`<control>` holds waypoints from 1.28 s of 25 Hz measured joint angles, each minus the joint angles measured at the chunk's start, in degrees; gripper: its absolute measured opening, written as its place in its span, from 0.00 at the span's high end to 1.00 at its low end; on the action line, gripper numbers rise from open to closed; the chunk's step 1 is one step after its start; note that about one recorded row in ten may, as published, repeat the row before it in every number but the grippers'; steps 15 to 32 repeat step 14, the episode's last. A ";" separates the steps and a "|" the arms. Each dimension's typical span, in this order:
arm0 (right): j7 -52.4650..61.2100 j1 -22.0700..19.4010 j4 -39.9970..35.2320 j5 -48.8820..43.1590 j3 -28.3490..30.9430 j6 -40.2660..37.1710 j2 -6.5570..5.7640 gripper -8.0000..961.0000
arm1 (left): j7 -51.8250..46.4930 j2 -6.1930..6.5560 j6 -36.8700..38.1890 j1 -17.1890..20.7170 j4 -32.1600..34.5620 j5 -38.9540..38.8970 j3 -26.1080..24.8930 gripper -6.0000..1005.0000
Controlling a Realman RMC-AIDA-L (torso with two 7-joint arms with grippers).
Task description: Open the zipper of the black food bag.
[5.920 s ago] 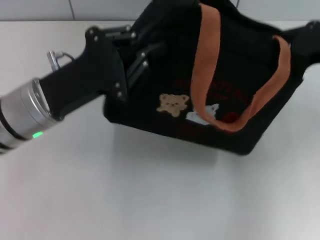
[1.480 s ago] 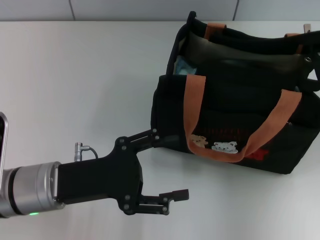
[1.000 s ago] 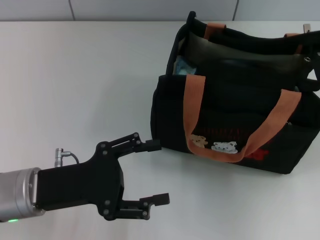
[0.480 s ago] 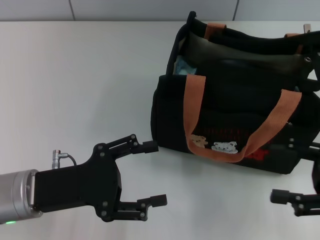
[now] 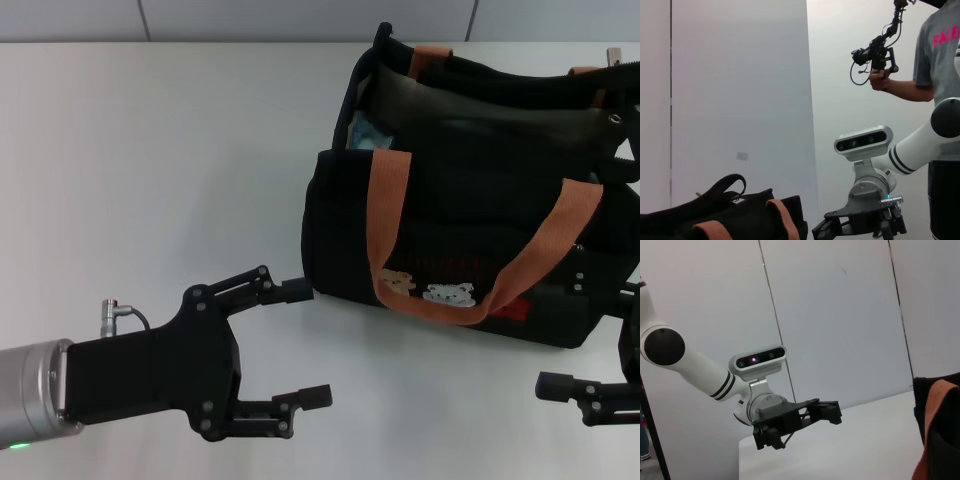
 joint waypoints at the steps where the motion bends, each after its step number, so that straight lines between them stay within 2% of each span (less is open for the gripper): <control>1: 0.00 0.00 0.02 -0.01 0.04 0.02 0.01 0.13 | 0.01 -0.08 0.03 0.10 0.01 -0.01 -0.27 0.15; 32: -0.03 -0.07 0.10 0.23 0.28 0.03 0.00 0.13 | 0.10 -0.26 0.14 0.11 0.09 -0.09 -0.36 0.15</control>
